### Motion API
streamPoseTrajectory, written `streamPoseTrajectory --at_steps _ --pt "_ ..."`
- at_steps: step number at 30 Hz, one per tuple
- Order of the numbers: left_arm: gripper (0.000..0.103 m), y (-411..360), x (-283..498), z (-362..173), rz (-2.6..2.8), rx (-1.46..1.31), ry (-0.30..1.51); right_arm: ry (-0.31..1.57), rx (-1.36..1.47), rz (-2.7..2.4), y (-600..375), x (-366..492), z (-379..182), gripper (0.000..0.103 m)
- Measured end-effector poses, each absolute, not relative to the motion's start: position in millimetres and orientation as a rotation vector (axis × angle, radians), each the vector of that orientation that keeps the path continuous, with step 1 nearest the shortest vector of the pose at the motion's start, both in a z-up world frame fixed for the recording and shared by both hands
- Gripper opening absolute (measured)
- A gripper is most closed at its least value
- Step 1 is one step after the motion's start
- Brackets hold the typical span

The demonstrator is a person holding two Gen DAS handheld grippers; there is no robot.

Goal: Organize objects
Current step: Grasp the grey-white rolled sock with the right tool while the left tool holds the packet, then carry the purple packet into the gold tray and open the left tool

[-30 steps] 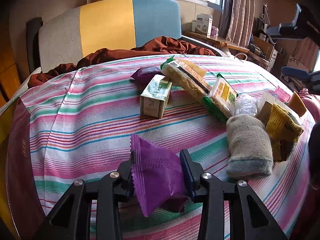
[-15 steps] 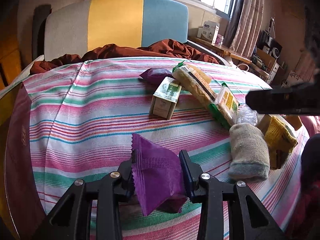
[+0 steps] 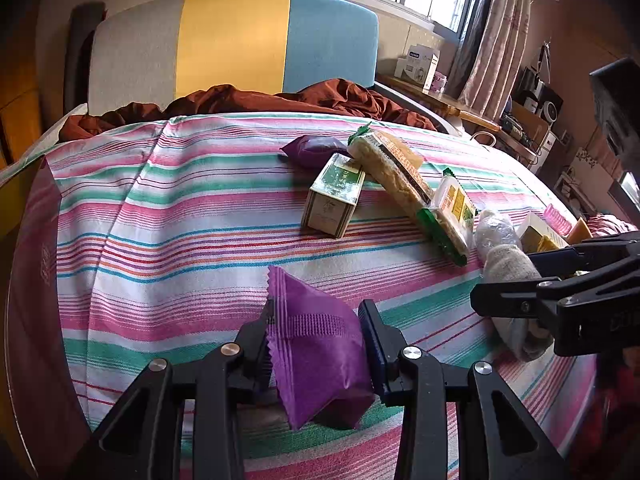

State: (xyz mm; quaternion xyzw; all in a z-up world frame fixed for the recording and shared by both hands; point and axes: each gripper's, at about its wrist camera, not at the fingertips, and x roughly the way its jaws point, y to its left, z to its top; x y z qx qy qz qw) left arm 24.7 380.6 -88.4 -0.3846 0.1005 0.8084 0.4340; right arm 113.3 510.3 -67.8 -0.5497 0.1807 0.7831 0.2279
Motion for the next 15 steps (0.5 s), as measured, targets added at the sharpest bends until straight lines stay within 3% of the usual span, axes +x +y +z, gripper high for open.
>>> streamPoseTrajectory --at_steps 3,4,5,6,15 --pt "0.040 381 25 -88 2.014 -0.958 0.250 0.477 -1.548 2.102 513 114 -75 0.072" --pt "0.040 381 25 -88 2.014 -0.957 0.251 0.448 -1.554 2.086 510 113 -78 0.061" --pt "0.040 381 25 -88 2.015 -0.957 0.253 0.425 -1.553 2.076 510 113 -78 0.043" --pt "0.040 381 26 -89 2.017 -0.956 0.257 0.428 -1.551 2.083 509 113 -78 0.040" --pt "0.038 382 29 -89 2.022 -0.945 0.293 0.422 -1.532 2.367 479 102 -62 0.040"
